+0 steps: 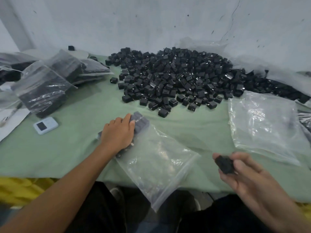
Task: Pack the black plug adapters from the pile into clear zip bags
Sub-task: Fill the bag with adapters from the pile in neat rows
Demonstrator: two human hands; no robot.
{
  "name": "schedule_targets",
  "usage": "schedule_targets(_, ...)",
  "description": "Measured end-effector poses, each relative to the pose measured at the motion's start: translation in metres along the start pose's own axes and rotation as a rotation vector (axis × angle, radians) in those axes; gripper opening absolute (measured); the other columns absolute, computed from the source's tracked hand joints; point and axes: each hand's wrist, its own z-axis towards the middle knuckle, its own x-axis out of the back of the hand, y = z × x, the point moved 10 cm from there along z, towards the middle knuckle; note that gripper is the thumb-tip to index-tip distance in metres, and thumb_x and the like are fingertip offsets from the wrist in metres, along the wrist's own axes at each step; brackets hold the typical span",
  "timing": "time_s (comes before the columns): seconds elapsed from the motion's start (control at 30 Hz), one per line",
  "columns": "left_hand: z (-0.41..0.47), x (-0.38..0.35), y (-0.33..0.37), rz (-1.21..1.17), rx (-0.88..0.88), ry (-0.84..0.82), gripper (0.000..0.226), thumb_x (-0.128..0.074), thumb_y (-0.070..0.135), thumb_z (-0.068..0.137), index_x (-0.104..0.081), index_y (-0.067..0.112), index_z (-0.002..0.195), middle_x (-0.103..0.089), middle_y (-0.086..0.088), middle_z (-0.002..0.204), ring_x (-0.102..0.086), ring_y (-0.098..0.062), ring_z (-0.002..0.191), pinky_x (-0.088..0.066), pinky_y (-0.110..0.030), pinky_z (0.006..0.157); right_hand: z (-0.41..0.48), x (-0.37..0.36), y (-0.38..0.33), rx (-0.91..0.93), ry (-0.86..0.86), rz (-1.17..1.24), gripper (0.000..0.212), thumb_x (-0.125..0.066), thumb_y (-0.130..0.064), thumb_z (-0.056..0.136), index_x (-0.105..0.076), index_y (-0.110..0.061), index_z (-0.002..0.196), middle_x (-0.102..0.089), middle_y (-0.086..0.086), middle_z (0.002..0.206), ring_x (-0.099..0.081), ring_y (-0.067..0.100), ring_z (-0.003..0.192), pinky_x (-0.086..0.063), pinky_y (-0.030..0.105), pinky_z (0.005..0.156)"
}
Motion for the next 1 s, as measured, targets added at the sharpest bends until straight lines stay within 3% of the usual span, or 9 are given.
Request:
schedule_targets(0.13,0.001,-0.001,0.000,-0.006,0.005,-0.006,0.050,-0.016,0.044,0.105,-0.032,0.025,0.148,-0.054,-0.016,0.137,-0.052,-0.036,0.116,-0.038,-0.046,0.097,-0.031,-0.007,0.074,-0.208,-0.022,-0.065,0.044,-0.062,0.010,0.069,-0.071,0.000,0.111,-0.069,0.030,0.110,-0.072,0.034,0.097,-0.061,0.031,0.068)
schedule_targets(0.37,-0.001,0.000,0.001,-0.021,-0.003,-0.014,0.048,-0.017,0.044,0.105,-0.033,0.025,0.146,-0.054,-0.015,0.135,-0.052,-0.036,0.115,-0.037,-0.046,0.096,0.015,-0.084,0.118,-0.287,-0.063,0.141,0.038,-0.063,0.004,0.082,-0.065,0.003,0.120,-0.070,0.020,0.116,-0.070,0.033,0.106,-0.060,0.029,0.079)
schedule_targets(0.47,-0.001,0.000,0.001,-0.038,-0.003,-0.008,0.046,-0.018,0.043,0.105,-0.034,0.025,0.145,-0.055,-0.015,0.134,-0.052,-0.036,0.116,-0.037,-0.046,0.097,0.048,-0.108,0.123,-0.287,-0.072,0.225,0.034,-0.056,0.007,0.090,-0.059,0.011,0.124,-0.064,0.025,0.126,-0.064,0.036,0.116,-0.057,0.037,0.093)
schedule_targets(0.57,-0.001,0.000,0.000,-0.041,-0.006,-0.009,0.046,-0.017,0.043,0.105,-0.034,0.024,0.144,-0.055,-0.016,0.134,-0.052,-0.037,0.116,-0.037,-0.046,0.097,0.074,-0.138,0.132,-0.325,-0.140,0.278,0.038,-0.048,0.007,0.097,-0.048,0.013,0.134,-0.057,0.025,0.130,-0.055,0.037,0.125,-0.039,0.049,0.114)
schedule_targets(0.67,-0.001,0.000,0.000,-0.045,-0.010,-0.010,0.045,-0.017,0.044,0.105,-0.034,0.024,0.143,-0.055,-0.016,0.132,-0.052,-0.036,0.115,-0.037,-0.046,0.096,0.097,-0.147,0.135,-0.255,-0.055,0.168,0.033,-0.043,0.009,0.099,-0.054,0.010,0.131,-0.062,0.025,0.126,-0.062,0.032,0.114,-0.049,0.041,0.104)
schedule_targets(0.73,-0.002,0.001,0.001,-0.050,-0.011,-0.006,0.045,-0.018,0.043,0.105,-0.035,0.024,0.142,-0.056,-0.015,0.131,-0.052,-0.036,0.114,-0.037,-0.046,0.096,0.107,-0.157,0.132,-0.175,-0.027,0.199,0.029,-0.037,0.012,0.100,-0.062,0.012,0.115,-0.067,0.023,0.102,-0.067,0.028,0.092,-0.054,0.033,0.086)
schedule_targets(0.8,-0.002,0.001,0.001,-0.054,-0.013,0.001,0.044,-0.018,0.043,0.105,-0.035,0.024,0.141,-0.056,-0.014,0.129,-0.052,-0.035,0.113,-0.037,-0.046,0.094,0.116,-0.156,0.128,-0.085,0.022,0.051,0.029,-0.036,0.010,0.101,-0.063,0.012,0.113,-0.062,0.017,0.093,-0.063,0.024,0.083,-0.054,0.028,0.076)
schedule_targets(0.9,-0.003,0.002,0.001,-0.056,-0.019,0.006,0.042,-0.018,0.042,0.105,-0.037,0.024,0.138,-0.057,-0.014,0.127,-0.053,-0.034,0.110,-0.037,-0.045,0.092,0.124,-0.147,0.109,0.166,0.082,-0.562,0.033,-0.051,-0.003,0.098,-0.063,-0.027,0.117,-0.061,-0.006,0.113,-0.059,0.015,0.109,-0.049,0.021,0.097)
schedule_targets(1.0,-0.004,0.003,0.001,-0.066,-0.015,0.009,0.039,-0.020,0.042,0.105,-0.039,0.023,0.132,-0.058,-0.014,0.124,-0.053,-0.036,0.109,-0.037,-0.045,0.091,0.123,-0.158,0.106,0.278,-0.008,-0.822,0.038,-0.049,-0.009,0.100,-0.061,-0.028,0.131,-0.058,-0.016,0.120,-0.051,0.001,0.111,-0.043,0.012,0.098)
